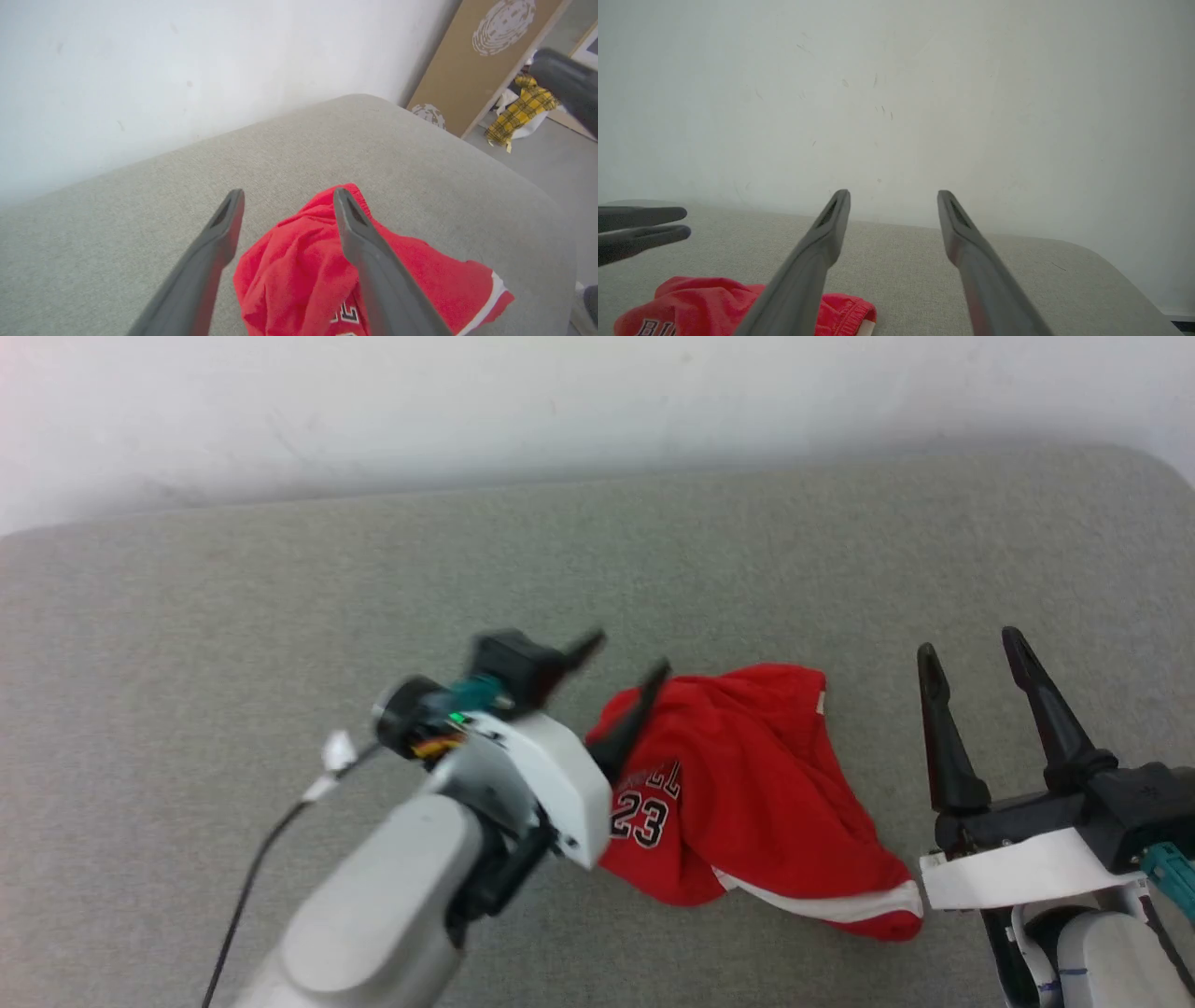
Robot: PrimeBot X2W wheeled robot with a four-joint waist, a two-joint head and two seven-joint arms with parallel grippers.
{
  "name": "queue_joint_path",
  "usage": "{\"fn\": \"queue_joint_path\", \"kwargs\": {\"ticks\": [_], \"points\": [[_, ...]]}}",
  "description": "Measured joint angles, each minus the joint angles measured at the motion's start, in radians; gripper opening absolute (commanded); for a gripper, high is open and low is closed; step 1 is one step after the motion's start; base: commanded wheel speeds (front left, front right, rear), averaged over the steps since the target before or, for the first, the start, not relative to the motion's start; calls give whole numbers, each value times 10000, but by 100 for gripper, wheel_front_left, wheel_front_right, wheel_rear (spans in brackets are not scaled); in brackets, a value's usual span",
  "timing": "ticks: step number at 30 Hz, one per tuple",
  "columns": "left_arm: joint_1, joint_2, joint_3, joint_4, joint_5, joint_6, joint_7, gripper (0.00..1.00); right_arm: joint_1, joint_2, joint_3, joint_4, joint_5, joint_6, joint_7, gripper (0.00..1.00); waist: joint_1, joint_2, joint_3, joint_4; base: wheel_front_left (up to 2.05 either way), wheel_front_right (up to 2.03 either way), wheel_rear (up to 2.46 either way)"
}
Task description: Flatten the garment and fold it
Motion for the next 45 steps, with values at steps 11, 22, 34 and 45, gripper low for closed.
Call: {"fn": "queue_joint_path", "kwargs": {"ticks": [11, 22, 34, 45], "points": [[2240, 1559, 2215, -2604, 1145, 2661, -2867, 100, 434, 0, 125, 13, 19, 0, 94, 100, -3, 0, -742, 447, 0, 0, 0], [5740, 1490, 2510, -2832, 2031, 3672, -4010, 100, 1209, 0, 50, 236, 224, -2, 180, 100, -2, 0, -828, 484, 0, 0, 0], [5912, 796, 3166, -3074, 2708, 3267, -4019, 100, 585, 2, -142, 222, -10, -2, 807, 100, -2, 0, -691, 568, 0, 0, 0], [5313, 88, 3329, -2857, 3129, 2552, -4019, 100, -1141, 8, -562, 1916, -199, -2, 3216, 100, 0, 0, 161, 831, 0, 0, 0]]}}
